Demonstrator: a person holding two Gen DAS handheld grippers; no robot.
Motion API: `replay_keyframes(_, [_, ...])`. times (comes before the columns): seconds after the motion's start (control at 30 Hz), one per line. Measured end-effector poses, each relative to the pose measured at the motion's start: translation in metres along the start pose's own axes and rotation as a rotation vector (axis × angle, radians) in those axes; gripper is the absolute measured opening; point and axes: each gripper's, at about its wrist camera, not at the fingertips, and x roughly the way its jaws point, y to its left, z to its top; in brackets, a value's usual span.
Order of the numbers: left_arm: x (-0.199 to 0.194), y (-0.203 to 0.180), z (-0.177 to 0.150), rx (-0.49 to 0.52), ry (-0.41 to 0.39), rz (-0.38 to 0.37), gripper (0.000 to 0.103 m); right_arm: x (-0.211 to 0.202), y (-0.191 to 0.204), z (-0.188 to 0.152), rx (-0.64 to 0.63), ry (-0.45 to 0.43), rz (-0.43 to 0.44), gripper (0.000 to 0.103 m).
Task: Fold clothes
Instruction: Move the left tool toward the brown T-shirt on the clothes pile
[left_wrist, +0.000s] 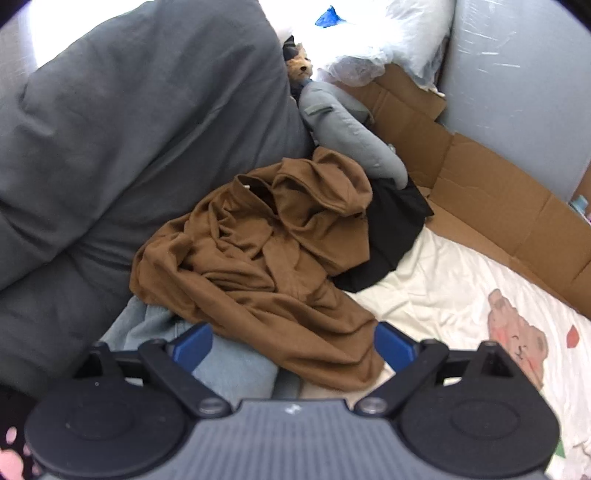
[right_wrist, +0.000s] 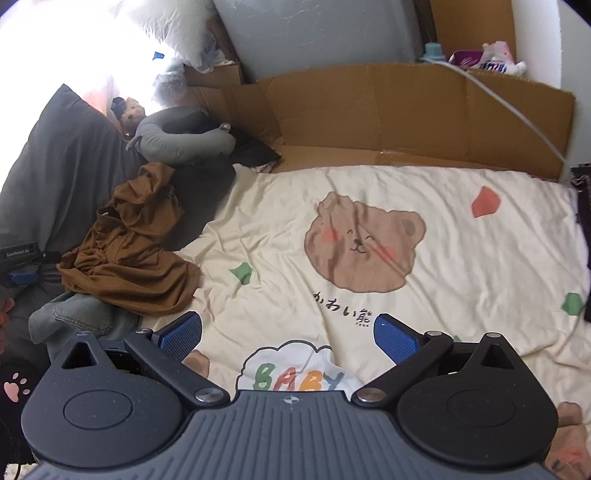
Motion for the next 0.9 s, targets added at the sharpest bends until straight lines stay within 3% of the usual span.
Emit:
replay_keyframes(0.13, [0.029,0.006,-0.001,-0.003,0.004,-0.016,0.084,0.018,-0.003,-0.005,-0.008,0.006,0.007,0.101])
replay_keyframes(0.3, [0.059,0.005,-0.003,0.002,0.019,-0.004,0.078,0.039,-0.01,-0.013,-0.011,0.023,0.015,0.101])
replay_keyframes(0.37, [0.064,0.001,-0.003,0.025,0.003,0.027,0.068,0.045,-0.012,-0.018,-0.001,0.029,0.017,0.101])
replay_keyframes(0.6, [0.087,-0.017,0.005,0.087,-0.011,0.006,0.068,0.062,-0.017,-0.034,0.015,0.05,0.026,0.101])
replay_keyframes(0.63, [0.092,-0.019,0.006,0.087,-0.01,0.001,0.068,0.064,-0.017,-0.035,0.016,0.056,0.031,0.099])
replay_keyframes(0.73, [0.106,-0.025,0.009,0.095,-0.006,-0.004,0.069,0.073,-0.015,-0.037,0.003,0.092,0.058,0.074])
replay_keyframes(0.9, [0.141,-0.024,0.013,0.066,0.027,0.04,0.07,0.088,-0.012,-0.041,-0.004,0.11,0.074,0.074])
